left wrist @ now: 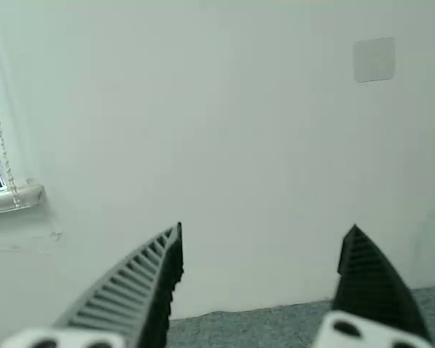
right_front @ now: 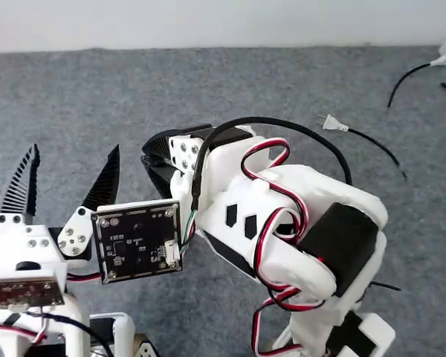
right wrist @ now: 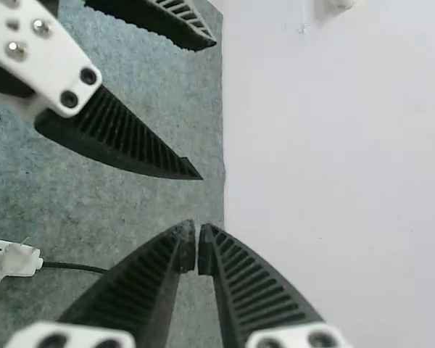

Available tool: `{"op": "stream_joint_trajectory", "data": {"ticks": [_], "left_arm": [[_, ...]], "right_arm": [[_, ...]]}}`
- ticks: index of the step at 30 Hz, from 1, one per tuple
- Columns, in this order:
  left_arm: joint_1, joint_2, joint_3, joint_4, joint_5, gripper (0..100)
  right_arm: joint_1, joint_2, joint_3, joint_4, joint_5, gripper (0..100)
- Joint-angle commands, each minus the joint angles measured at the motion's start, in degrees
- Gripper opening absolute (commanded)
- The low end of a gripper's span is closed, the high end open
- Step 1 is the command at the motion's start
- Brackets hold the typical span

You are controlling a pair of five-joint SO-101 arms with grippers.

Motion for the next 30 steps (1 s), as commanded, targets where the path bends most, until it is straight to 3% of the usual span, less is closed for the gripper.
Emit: {"op": "stream_joint_trajectory", "data": {"ticks": [1,6,10,21,26,30], "left_arm": [[0.26,0.44,-0.04,-1.41,0.7,33],[-0.18,0.44,-0.04,-0.88,0.09,33],[-0.7,0.44,-0.48,0.26,-4.31,33],[-23.65,0.44,-0.4,-2.46,-9.49,33],[-30.33,0.44,-1.1,-2.2,-9.58,33],[-32.53,0.44,-2.59,-0.88,-9.49,33]], "right_arm": [[-1.01,-1.45,0.44,2.07,-0.62,0.9],[-0.04,-1.63,3.34,2.24,-2.2,0.9],[1.01,-1.01,7.82,2.15,-5.98,0.9],[5.05,-1.01,27.52,2.07,-11.25,1.3],[8.66,-1.01,42.99,-0.31,-14.68,6.3],[10.33,-1.01,58.81,-8.92,-17.85,8.4]]}}
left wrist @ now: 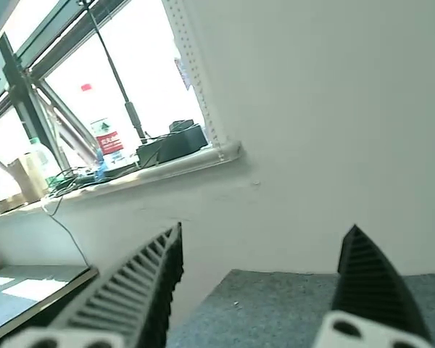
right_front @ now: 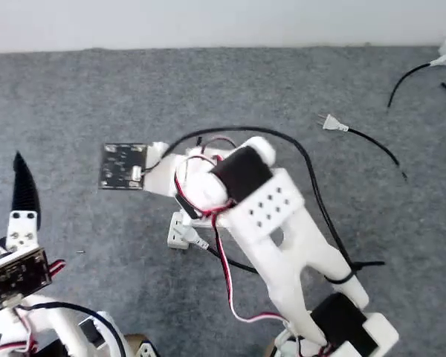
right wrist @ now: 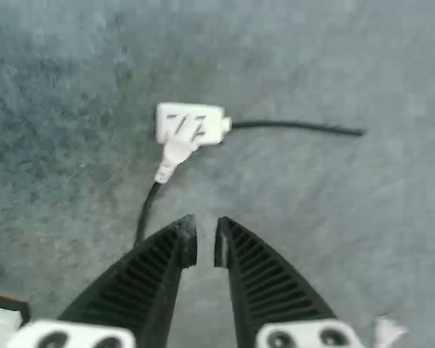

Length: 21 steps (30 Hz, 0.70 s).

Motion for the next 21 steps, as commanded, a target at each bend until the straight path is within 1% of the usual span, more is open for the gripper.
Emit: {"op": "stream_joint_trajectory", "data": {"ticks": [1,4,7,14,19,21], "left_arm": [[-2.2,0.44,-2.86,-0.09,-0.53,33],[-1.76,0.44,-3.38,1.32,-0.44,33],[-1.76,0.44,-3.12,1.23,-0.44,33],[-1.67,0.44,-2.86,1.32,-0.44,33],[-1.49,0.44,-2.42,2.11,-0.35,33],[-0.44,0.44,-1.45,2.11,-0.44,33]], "right_arm": [[1.45,-1.1,12.66,-7.87,-2.46,8.4],[0.4,-1.27,21.01,-14.11,-3.96,8.4],[-2.33,-1.36,25.32,-16.84,-5.36,8.4],[-7.08,-1.01,28.13,-19.03,-7.56,8.4],[-7.6,-0.92,30.95,-23.52,-9.49,8.4],[-7.52,-0.92,31.47,-24.75,-10.29,8.4]]}}
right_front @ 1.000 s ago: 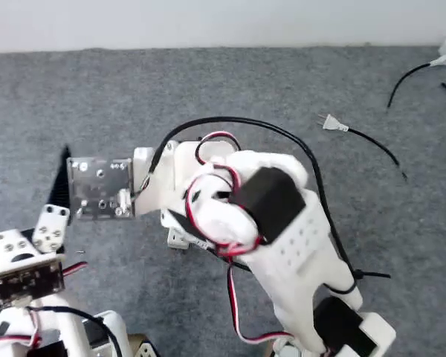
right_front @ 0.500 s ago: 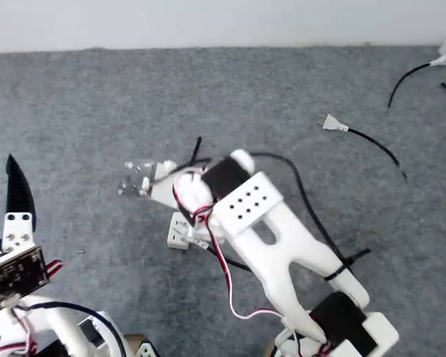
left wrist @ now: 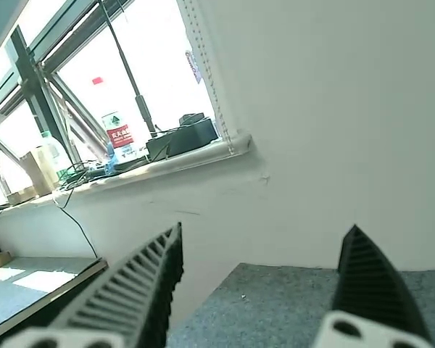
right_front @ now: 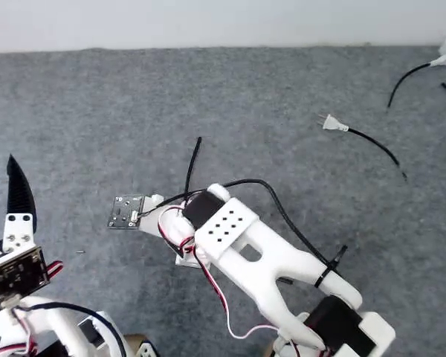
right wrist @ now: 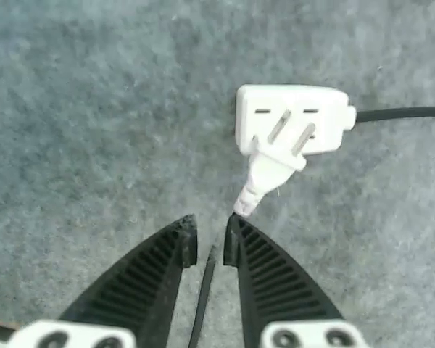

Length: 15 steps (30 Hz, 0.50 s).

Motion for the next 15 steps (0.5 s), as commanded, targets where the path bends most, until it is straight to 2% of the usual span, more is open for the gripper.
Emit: {"op": "stream_joint_trajectory", "data": {"ticks": [1,9,15], "left_arm": [[1.32,0.44,-0.31,0.79,-0.53,33],[1.67,0.44,-0.13,0.79,-0.44,33],[1.58,0.44,0.31,0.79,-0.44,33]], "right_arm": [[-0.57,-1.01,0.18,-2.68,-1.76,8.4],[-0.31,1.8,0.18,-3.91,-2.2,9.0],[-0.22,8.92,-0.18,-5.85,-2.29,21.7]]}}
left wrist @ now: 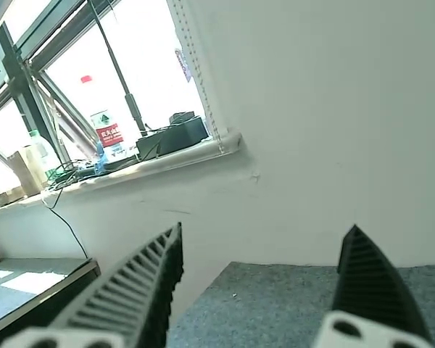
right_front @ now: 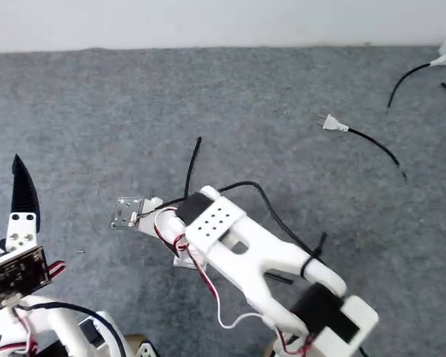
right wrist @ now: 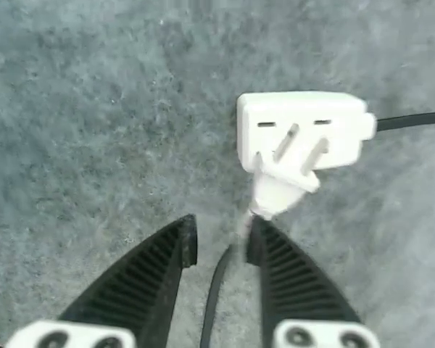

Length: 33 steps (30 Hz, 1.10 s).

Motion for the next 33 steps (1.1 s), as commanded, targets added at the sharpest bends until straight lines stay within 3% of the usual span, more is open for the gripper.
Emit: {"op": "stream_joint_trajectory", "data": {"ticks": [1,10,19,33], "left_arm": [[0.18,0.44,0.22,0.35,-0.44,33],[0.18,0.44,0.22,1.93,-0.44,33],[0.09,0.44,0.31,2.37,-0.44,33],[0.18,0.35,0.22,3.25,-0.44,33]], "right_arm": [[-0.22,1.54,-0.88,-1.8,-0.62,23.2],[0.4,2.59,-0.88,-2.77,-0.62,24.1],[9.45,2.68,-0.62,-6.55,-0.62,24.1],[9.36,5.93,-0.35,-7.87,-0.88,24.1]]}}
